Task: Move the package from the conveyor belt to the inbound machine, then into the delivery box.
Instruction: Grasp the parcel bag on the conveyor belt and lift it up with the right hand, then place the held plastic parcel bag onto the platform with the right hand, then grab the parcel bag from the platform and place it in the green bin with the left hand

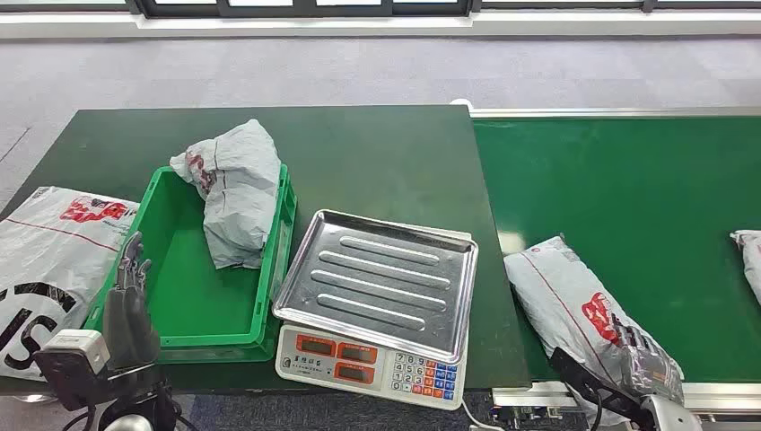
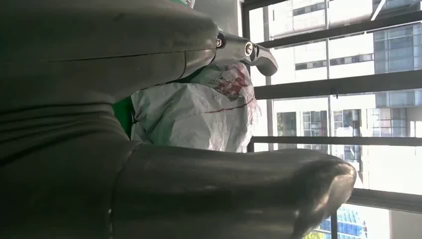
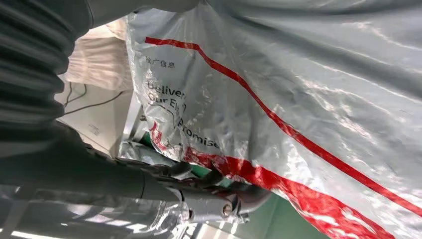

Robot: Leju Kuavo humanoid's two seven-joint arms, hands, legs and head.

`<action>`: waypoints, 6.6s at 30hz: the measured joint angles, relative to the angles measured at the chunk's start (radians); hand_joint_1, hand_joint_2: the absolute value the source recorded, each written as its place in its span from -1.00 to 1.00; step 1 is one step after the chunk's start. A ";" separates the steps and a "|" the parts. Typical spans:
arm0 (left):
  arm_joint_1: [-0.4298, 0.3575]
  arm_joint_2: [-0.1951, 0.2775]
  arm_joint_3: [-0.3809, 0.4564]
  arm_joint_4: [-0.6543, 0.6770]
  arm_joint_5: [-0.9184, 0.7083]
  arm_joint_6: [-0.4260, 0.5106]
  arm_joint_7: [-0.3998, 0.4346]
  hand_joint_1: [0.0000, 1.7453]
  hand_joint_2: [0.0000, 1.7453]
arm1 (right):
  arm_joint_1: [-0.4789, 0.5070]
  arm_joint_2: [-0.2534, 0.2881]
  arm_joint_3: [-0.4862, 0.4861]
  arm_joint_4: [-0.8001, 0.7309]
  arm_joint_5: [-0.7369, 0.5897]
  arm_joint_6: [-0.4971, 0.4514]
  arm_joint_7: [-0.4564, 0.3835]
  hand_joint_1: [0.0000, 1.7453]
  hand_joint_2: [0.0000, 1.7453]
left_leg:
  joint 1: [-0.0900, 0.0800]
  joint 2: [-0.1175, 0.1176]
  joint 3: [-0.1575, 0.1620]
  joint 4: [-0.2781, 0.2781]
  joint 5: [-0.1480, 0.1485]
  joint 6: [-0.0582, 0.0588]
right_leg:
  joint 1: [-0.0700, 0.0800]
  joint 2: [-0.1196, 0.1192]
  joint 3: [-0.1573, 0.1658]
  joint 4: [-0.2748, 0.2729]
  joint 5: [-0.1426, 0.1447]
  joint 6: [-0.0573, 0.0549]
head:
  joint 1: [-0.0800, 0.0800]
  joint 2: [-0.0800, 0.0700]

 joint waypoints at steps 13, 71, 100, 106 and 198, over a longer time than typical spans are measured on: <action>0.000 -0.003 0.000 0.000 -0.001 -0.003 0.001 -1.00 -1.00 | -0.004 0.011 0.000 0.000 0.024 -0.027 -0.017 1.00 1.00 | 0.000 0.000 0.000 0.000 0.000 0.000 | 0.000 0.000 0.000 0.000 0.000 0.000 | 0.000 0.000; 0.080 -0.045 0.004 -0.043 0.028 0.015 -0.055 -1.00 -1.00 | -0.001 0.173 0.191 -0.501 -0.058 -0.682 -0.250 1.00 1.00 | 0.000 0.002 -0.005 -0.001 -0.001 -0.001 | 0.000 0.001 0.000 0.000 -0.001 -0.001 | 0.000 0.000; -0.107 -0.034 -0.101 0.148 0.062 0.024 -0.044 -1.00 -1.00 | -0.323 0.396 0.556 0.000 -0.277 -0.525 -0.361 -0.53 1.00 | 0.003 0.000 -0.003 -0.001 0.005 -0.005 | 0.003 0.001 -0.004 0.001 0.003 -0.004 | 0.000 0.000; -0.099 -0.034 -0.101 0.144 0.060 0.027 -0.043 -1.00 -1.00 | -0.335 0.397 0.558 0.020 -0.236 -0.507 -0.291 -1.00 1.00 | 0.003 0.000 -0.003 -0.001 0.005 -0.005 | 0.003 0.001 -0.004 0.001 0.003 -0.004 | 0.000 0.000; -0.867 -0.039 -0.645 1.291 -0.568 -0.081 0.142 1.00 1.00 | -0.177 0.339 0.591 -0.379 -0.570 -0.506 -0.542 -1.00 1.00 | 0.003 -0.001 0.000 0.000 0.009 -0.004 | 0.002 -0.001 0.000 0.001 0.007 -0.004 | 0.000 0.000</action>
